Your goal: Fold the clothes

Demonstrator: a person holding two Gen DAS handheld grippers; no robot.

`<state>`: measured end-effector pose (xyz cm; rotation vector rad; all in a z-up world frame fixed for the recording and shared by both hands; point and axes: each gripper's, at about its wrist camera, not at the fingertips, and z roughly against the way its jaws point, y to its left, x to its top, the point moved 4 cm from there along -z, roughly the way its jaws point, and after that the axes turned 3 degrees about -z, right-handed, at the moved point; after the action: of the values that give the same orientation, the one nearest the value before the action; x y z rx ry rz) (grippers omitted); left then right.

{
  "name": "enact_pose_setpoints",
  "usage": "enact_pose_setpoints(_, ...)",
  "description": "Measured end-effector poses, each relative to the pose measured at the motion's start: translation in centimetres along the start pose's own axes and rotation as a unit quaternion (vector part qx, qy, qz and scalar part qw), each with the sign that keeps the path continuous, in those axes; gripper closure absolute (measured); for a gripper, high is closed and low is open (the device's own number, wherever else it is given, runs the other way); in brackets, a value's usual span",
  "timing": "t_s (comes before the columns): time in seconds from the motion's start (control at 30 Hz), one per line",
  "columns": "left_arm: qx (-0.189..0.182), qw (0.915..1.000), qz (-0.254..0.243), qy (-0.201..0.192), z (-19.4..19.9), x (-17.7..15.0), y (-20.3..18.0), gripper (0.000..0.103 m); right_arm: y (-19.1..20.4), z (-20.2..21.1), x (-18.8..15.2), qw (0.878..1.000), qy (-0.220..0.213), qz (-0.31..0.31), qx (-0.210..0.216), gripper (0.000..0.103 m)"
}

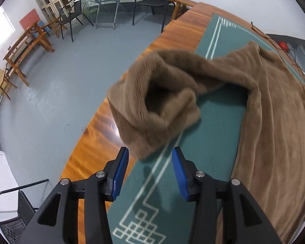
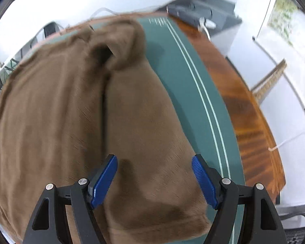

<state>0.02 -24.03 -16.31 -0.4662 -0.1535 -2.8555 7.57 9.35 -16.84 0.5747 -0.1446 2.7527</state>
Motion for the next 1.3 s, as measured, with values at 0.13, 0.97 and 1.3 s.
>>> enact_pose_setpoints(0.13, -0.006, 1.0, 0.0, 0.007, 0.8, -1.5, -1.1, 0.051, -0.2, -0.8, -0.4, 1.0, 0.012, 0.0, 0.017, 0.025)
enact_pose_setpoints(0.97, -0.048, 0.9972, -0.056, 0.007, 4.8, -10.0, -7.5, 0.036, -7.5, 7.9, -0.7, 0.989, -0.118, 0.089, 0.021, 0.025)
enact_pose_setpoints(1.3, -0.047, 0.9985, -0.025, 0.011, 5.0, -13.7, -5.6, 0.033, 5.3, 12.9, -13.9, 0.872, -0.019, 0.432, 0.23, 0.025)
